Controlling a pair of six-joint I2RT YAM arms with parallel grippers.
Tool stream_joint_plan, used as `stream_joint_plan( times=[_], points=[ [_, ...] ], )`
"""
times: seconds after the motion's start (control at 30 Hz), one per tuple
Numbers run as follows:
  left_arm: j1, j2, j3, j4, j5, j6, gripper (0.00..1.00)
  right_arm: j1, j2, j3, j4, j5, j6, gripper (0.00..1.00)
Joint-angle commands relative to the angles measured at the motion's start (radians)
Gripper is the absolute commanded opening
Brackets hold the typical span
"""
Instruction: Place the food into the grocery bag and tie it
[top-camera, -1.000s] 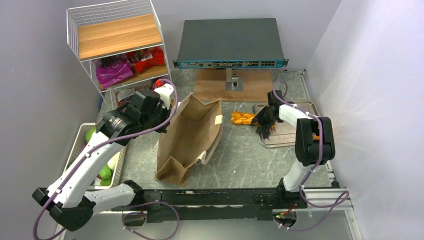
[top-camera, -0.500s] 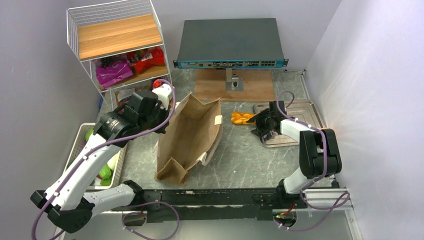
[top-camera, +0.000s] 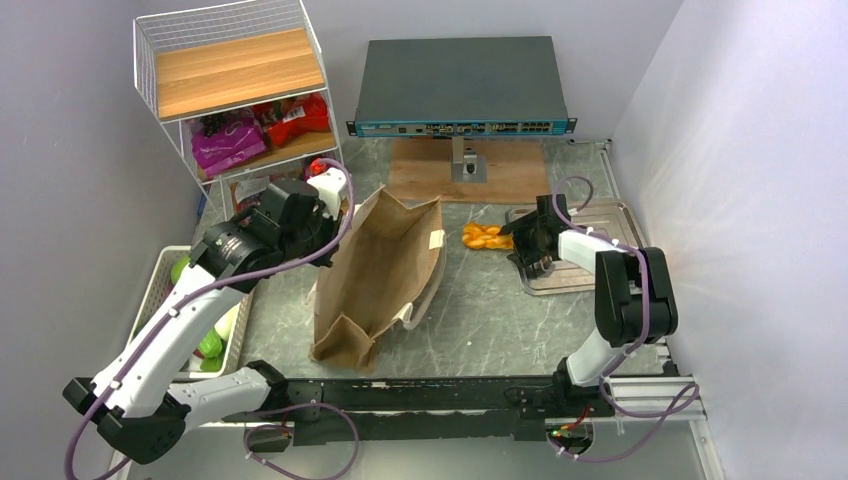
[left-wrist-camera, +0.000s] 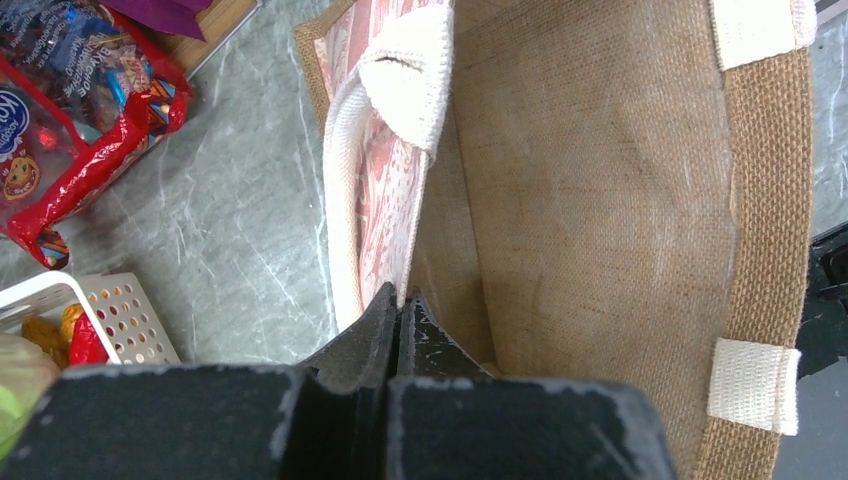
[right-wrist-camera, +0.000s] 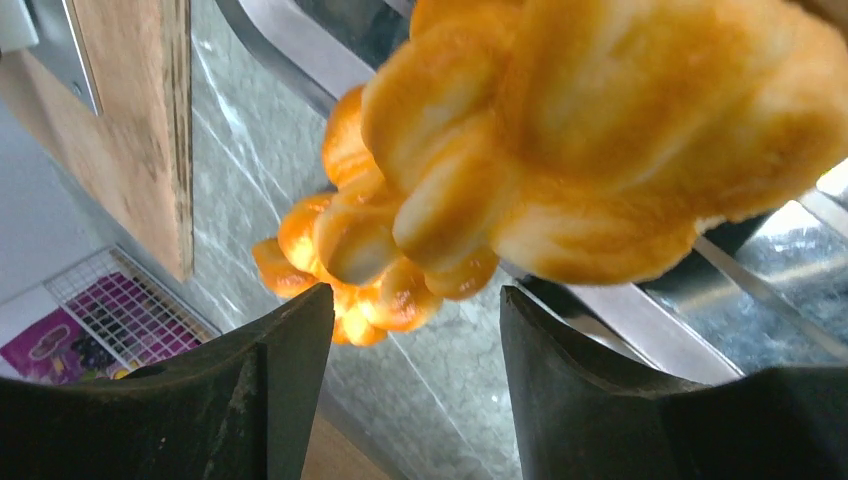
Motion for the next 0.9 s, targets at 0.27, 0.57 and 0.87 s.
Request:
stream_joint_plan(
  times=[0.27, 0.57, 0.87],
  points=[
    [0.002, 0.009, 0.053, 0.030, 0.010, 0.044, 0.00, 0.015, 0.126, 0.143, -0.089, 0.086, -0.096, 0.37],
    [0.003, 0.030, 0.072, 0.034, 0.019, 0.042, 0.00, 0.017, 0.131, 0.217, -0.221, 0.120, -0.267, 0.04],
    [0.002, 0.064, 0.112, 0.029, 0.026, 0.028, 0.00, 0.017, 0.060, 0.269, -0.293, 0.080, -0.337, 0.00]
  ],
)
